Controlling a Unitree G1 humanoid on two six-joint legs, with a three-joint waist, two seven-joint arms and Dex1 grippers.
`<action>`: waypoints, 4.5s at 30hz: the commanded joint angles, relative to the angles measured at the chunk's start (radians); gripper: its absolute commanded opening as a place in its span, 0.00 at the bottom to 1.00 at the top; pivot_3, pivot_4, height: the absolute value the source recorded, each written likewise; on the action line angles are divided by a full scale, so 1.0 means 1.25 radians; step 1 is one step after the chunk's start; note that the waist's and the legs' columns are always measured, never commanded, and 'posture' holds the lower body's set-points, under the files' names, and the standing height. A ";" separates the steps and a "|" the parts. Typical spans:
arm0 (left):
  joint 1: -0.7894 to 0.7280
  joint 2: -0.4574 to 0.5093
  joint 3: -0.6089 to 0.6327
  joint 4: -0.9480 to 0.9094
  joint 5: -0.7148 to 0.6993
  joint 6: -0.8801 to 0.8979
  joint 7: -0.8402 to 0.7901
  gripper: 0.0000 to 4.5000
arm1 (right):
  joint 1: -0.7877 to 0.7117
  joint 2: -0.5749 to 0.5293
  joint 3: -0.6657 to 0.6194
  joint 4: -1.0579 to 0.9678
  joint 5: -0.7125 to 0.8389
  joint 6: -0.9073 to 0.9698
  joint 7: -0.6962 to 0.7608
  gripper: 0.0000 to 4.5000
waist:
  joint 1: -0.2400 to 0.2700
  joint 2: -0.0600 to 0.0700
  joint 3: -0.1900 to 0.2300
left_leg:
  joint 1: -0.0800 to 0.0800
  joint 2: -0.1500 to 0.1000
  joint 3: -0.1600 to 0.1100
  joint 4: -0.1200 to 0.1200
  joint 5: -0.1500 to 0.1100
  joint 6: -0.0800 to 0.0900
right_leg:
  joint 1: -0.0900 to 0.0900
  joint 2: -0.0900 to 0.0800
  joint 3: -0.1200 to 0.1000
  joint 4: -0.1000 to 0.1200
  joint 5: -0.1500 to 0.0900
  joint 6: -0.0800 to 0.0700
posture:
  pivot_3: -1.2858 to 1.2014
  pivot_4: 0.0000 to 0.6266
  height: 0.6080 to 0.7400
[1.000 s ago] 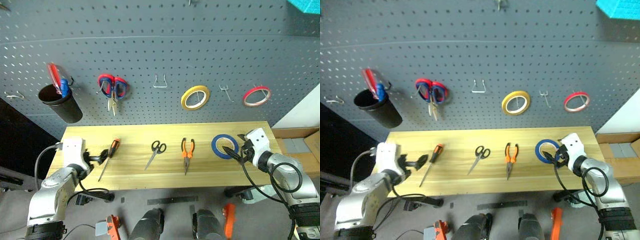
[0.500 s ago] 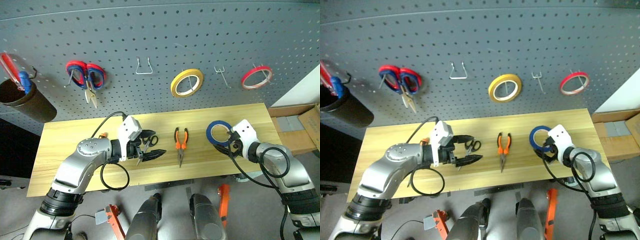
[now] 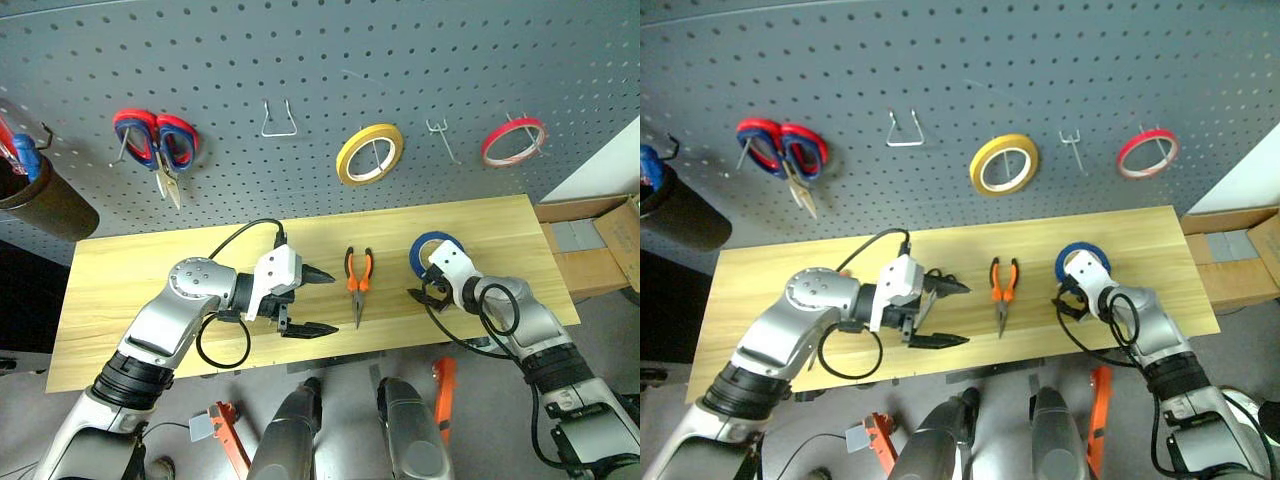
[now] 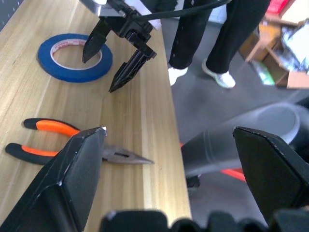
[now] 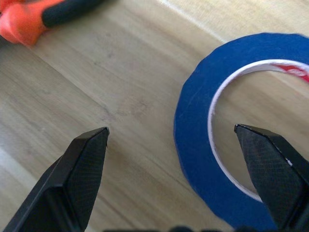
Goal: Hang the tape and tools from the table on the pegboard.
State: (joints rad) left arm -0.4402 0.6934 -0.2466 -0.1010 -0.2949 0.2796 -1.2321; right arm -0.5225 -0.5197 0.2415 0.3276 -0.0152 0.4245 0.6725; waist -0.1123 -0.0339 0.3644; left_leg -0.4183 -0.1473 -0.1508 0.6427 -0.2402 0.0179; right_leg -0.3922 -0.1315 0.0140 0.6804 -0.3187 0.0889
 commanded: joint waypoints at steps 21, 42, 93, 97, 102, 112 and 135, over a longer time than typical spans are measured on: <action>0.019 -0.023 0.046 -0.010 0.000 -0.058 0.038 1.00 | 0.030 -0.081 0.012 -0.080 -0.156 -0.130 0.010 0.13 | 0.001 -0.001 -0.001 | -0.001 0.001 0.000 0.002 0.000 -0.001 | -0.001 0.001 -0.001 0.000 0.002 0.000 | 0.43 0.57 1.00; -0.090 -0.142 0.117 -0.032 -0.087 0.018 0.135 1.00 | 0.157 -0.043 -0.146 -0.708 -0.252 -0.103 -0.174 0.13 | -0.022 -0.001 -0.002 | -0.013 0.007 0.014 0.016 0.001 -0.002 | -0.021 0.003 0.000 0.014 0.015 -0.001 | 0.40 0.54 1.00; 0.087 0.131 0.217 0.198 0.068 -0.259 0.041 1.00 | 0.057 0.545 -0.085 -0.461 0.028 0.498 -0.453 0.99 | -0.023 0.000 -0.005 | -0.012 0.016 0.019 0.015 0.004 -0.006 | -0.027 0.007 -0.001 0.014 0.023 -0.008 | 0.43 0.54 1.00; 0.081 0.156 0.225 0.230 0.079 -0.292 0.014 1.00 | 0.028 0.599 -0.065 -0.358 0.020 0.461 -0.510 0.99 | -0.024 0.000 -0.005 | -0.012 0.016 0.020 0.015 0.004 -0.005 | -0.028 0.007 -0.002 0.014 0.023 -0.008 | 0.43 0.55 1.00; 0.067 0.169 0.234 0.266 0.082 -0.312 0.008 1.00 | 0.010 0.621 -0.036 -0.260 0.018 0.400 -0.555 0.99 | -0.024 0.000 -0.005 | -0.012 0.016 0.020 0.015 0.004 -0.005 | -0.028 0.007 -0.002 0.014 0.023 -0.008 | 0.44 0.54 1.00; 0.088 0.170 0.243 0.246 0.074 -0.307 0.018 1.00 | -0.116 0.657 -0.060 -0.100 0.077 0.328 -0.578 0.99 | -0.027 0.000 -0.005 | -0.012 0.016 0.021 0.015 0.004 -0.005 | -0.029 0.007 -0.002 0.015 0.023 -0.008 | 0.44 0.55 1.00; 0.092 0.154 0.237 0.235 0.071 -0.297 0.027 1.00 | -0.180 0.592 0.026 0.138 0.080 0.186 -0.514 0.99 | -0.028 -0.002 -0.008 | -0.012 0.016 0.021 0.015 0.004 -0.006 | -0.029 0.008 -0.001 0.015 0.023 -0.008 | 0.44 0.54 1.00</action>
State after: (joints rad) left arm -0.3252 0.8865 0.0350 0.2147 -0.1965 -0.0902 -1.2072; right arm -0.7096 0.1328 0.2684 0.4774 0.0937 0.6718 0.0221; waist -0.1478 -0.0361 0.3549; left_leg -0.4333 -0.1273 -0.1241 0.6616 -0.2357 0.0110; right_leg -0.4290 -0.1221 0.0122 0.6993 -0.2902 0.0794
